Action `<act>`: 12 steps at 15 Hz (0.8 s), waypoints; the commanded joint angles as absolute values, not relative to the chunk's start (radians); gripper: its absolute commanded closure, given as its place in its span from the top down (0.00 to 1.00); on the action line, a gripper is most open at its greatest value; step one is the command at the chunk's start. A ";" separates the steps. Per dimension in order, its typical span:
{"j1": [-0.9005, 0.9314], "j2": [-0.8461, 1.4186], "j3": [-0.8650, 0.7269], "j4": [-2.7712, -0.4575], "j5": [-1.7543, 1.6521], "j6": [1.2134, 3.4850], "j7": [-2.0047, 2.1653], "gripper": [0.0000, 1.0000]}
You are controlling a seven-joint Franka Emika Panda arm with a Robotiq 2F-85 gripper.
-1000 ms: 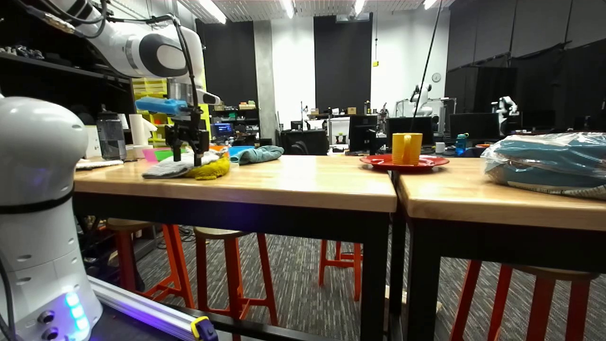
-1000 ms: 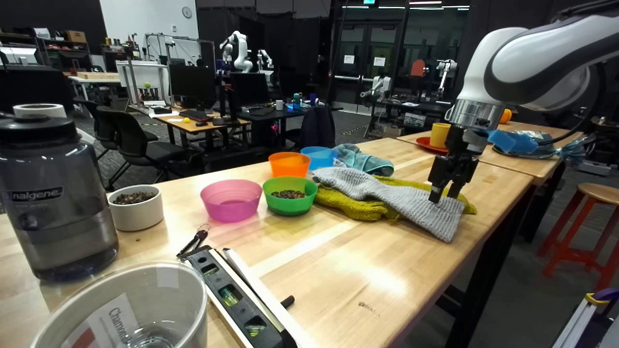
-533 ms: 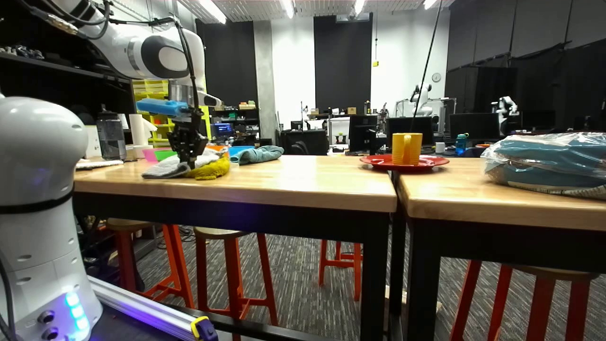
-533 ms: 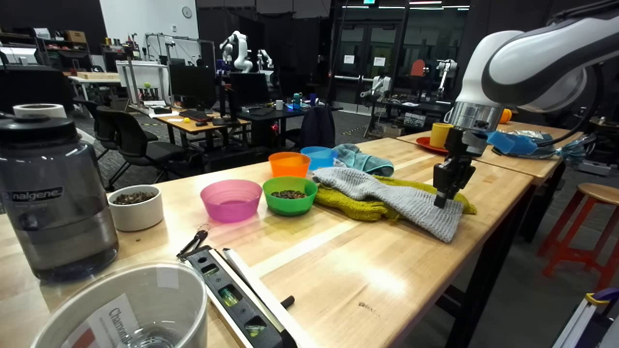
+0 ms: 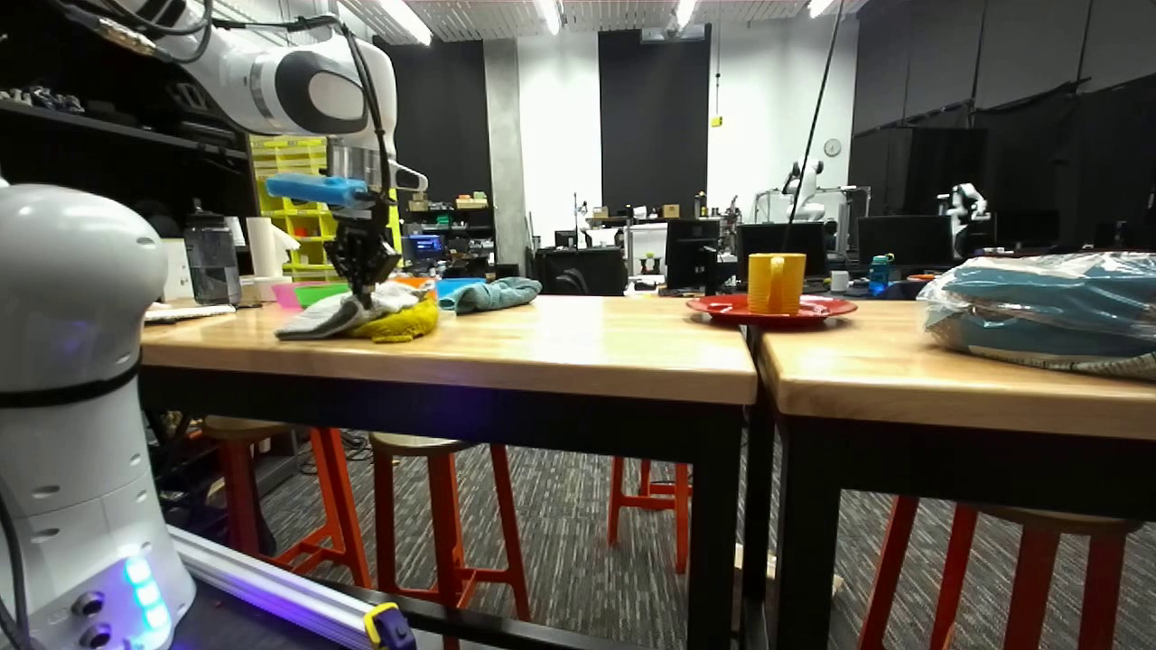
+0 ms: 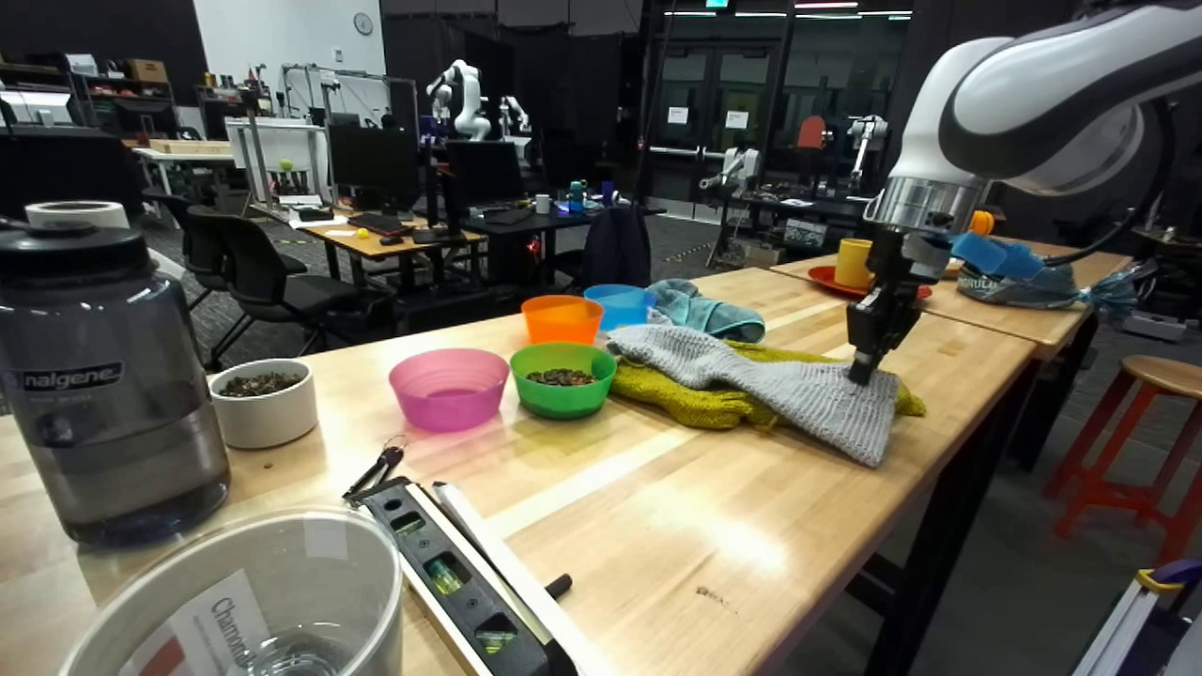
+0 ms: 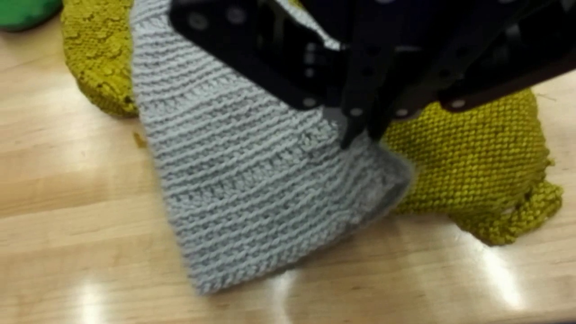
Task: Fold the grey cloth twice.
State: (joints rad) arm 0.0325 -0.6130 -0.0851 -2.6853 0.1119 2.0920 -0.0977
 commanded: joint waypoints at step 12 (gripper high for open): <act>-0.035 -0.493 -0.139 -2.435 -0.020 2.069 -0.241 0.01</act>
